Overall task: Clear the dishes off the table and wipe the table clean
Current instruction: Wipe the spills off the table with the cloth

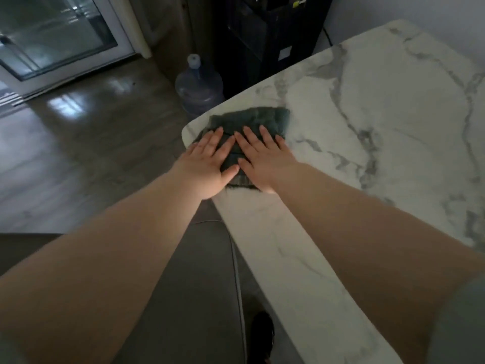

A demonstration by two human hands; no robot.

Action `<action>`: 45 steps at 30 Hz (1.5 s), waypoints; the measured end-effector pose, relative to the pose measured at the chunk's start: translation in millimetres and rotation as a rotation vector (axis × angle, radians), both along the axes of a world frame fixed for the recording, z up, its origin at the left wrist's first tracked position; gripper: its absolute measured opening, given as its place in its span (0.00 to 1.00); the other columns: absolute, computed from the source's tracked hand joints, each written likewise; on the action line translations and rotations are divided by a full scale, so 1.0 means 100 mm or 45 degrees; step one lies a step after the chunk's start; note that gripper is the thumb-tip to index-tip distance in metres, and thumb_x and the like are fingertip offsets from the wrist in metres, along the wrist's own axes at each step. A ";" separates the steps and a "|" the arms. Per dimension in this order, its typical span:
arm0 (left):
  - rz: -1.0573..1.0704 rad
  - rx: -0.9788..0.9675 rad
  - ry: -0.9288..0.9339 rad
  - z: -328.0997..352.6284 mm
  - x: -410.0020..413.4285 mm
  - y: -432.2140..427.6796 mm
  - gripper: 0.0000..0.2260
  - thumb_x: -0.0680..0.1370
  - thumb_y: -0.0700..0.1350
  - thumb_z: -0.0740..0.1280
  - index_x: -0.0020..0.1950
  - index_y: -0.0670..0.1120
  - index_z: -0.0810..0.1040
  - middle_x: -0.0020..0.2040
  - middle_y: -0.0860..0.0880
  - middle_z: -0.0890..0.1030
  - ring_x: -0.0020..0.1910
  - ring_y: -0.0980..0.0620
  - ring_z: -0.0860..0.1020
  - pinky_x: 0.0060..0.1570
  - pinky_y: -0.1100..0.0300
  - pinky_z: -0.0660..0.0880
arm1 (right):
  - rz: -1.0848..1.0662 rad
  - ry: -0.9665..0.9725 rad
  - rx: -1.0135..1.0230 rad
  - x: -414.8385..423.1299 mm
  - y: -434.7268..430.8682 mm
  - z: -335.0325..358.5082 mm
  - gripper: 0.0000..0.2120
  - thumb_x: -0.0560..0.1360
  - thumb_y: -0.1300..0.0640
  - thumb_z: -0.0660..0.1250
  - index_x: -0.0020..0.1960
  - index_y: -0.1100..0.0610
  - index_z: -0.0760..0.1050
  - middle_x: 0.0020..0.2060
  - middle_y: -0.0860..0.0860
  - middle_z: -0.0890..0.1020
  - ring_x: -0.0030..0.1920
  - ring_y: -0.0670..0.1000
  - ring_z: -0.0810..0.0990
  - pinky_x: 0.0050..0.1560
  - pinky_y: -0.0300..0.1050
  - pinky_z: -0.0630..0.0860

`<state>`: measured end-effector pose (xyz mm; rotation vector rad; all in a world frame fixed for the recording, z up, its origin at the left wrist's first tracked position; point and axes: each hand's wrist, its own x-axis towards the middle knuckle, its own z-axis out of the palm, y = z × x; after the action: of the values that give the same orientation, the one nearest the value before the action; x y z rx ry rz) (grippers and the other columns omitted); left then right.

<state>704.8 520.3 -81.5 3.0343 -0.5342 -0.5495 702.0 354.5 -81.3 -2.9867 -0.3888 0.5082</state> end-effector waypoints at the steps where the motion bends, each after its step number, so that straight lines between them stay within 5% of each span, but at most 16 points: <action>1: 0.019 0.008 0.017 0.02 0.12 0.02 0.31 0.80 0.64 0.46 0.79 0.54 0.38 0.79 0.50 0.37 0.78 0.50 0.40 0.76 0.53 0.43 | 0.007 0.005 -0.006 0.13 0.04 0.00 0.28 0.82 0.43 0.43 0.79 0.46 0.37 0.78 0.45 0.40 0.78 0.53 0.39 0.76 0.54 0.41; 13: 0.052 0.096 0.029 0.03 0.12 -0.16 0.31 0.81 0.62 0.45 0.78 0.53 0.36 0.79 0.47 0.35 0.78 0.48 0.39 0.76 0.50 0.43 | -0.033 0.023 0.009 0.12 -0.01 -0.01 0.27 0.83 0.45 0.42 0.79 0.47 0.37 0.78 0.45 0.40 0.78 0.52 0.38 0.76 0.54 0.42; 20: -0.288 0.053 0.009 -0.02 -1.20 -0.59 0.33 0.80 0.63 0.44 0.77 0.50 0.34 0.78 0.45 0.34 0.78 0.45 0.38 0.76 0.47 0.43 | -0.194 0.033 -0.026 -1.56 -0.52 -0.01 0.29 0.79 0.41 0.35 0.78 0.48 0.36 0.78 0.46 0.39 0.78 0.52 0.38 0.75 0.51 0.39; 25: -0.523 -0.154 0.073 -0.03 -2.42 -0.93 0.33 0.76 0.62 0.48 0.79 0.51 0.52 0.77 0.45 0.40 0.78 0.45 0.51 0.73 0.45 0.50 | -0.474 -0.021 -0.068 -3.12 -0.80 -0.09 0.29 0.81 0.42 0.39 0.76 0.53 0.60 0.73 0.52 0.68 0.73 0.56 0.63 0.71 0.50 0.50; 29: -0.713 -0.201 0.156 -0.02 -2.89 -1.23 0.34 0.75 0.62 0.48 0.79 0.50 0.55 0.77 0.47 0.38 0.78 0.46 0.49 0.73 0.44 0.50 | -0.629 0.080 -0.078 -3.84 -1.01 -0.04 0.30 0.80 0.38 0.42 0.79 0.49 0.51 0.75 0.48 0.64 0.77 0.50 0.51 0.71 0.47 0.46; 31: -0.705 -0.211 0.148 0.03 -2.88 -1.37 0.32 0.76 0.62 0.51 0.79 0.51 0.56 0.77 0.48 0.41 0.78 0.48 0.51 0.73 0.45 0.53 | -0.684 0.145 -0.066 -3.86 -1.11 -0.02 0.30 0.80 0.38 0.43 0.79 0.48 0.47 0.75 0.46 0.64 0.76 0.51 0.52 0.71 0.46 0.45; 34: -0.800 -0.176 0.196 -0.04 -2.71 -1.59 0.33 0.80 0.62 0.49 0.78 0.53 0.36 0.75 0.51 0.28 0.76 0.50 0.33 0.73 0.50 0.35 | -0.779 0.163 -0.082 -3.66 -1.27 0.03 0.29 0.80 0.38 0.37 0.78 0.48 0.46 0.76 0.47 0.57 0.76 0.54 0.58 0.71 0.47 0.48; 36: -0.796 -0.135 0.145 0.01 -2.51 -1.77 0.32 0.80 0.62 0.48 0.77 0.54 0.34 0.76 0.51 0.29 0.76 0.51 0.32 0.74 0.50 0.35 | -0.692 0.061 -0.097 -3.47 -1.46 0.03 0.33 0.72 0.35 0.22 0.74 0.43 0.31 0.76 0.44 0.37 0.77 0.54 0.41 0.73 0.45 0.39; 38: -0.770 -0.125 0.103 -0.01 -2.27 -2.00 0.32 0.80 0.63 0.48 0.77 0.55 0.35 0.77 0.52 0.31 0.76 0.52 0.34 0.74 0.51 0.37 | -0.694 0.076 -0.030 -3.25 -1.71 0.03 0.36 0.64 0.33 0.15 0.71 0.42 0.24 0.72 0.41 0.29 0.75 0.51 0.31 0.72 0.46 0.34; 45: -0.601 -0.037 0.066 -0.03 -1.29 -2.83 0.32 0.79 0.65 0.46 0.77 0.56 0.35 0.78 0.53 0.32 0.77 0.52 0.36 0.75 0.51 0.41 | -0.644 0.061 -0.069 -2.07 -2.56 -0.01 0.29 0.80 0.39 0.40 0.78 0.45 0.34 0.78 0.43 0.38 0.78 0.51 0.37 0.75 0.51 0.41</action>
<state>575.9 237.7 -84.2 2.8508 -1.2539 -0.6179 494.8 98.6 -82.5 -2.9483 0.3838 0.5343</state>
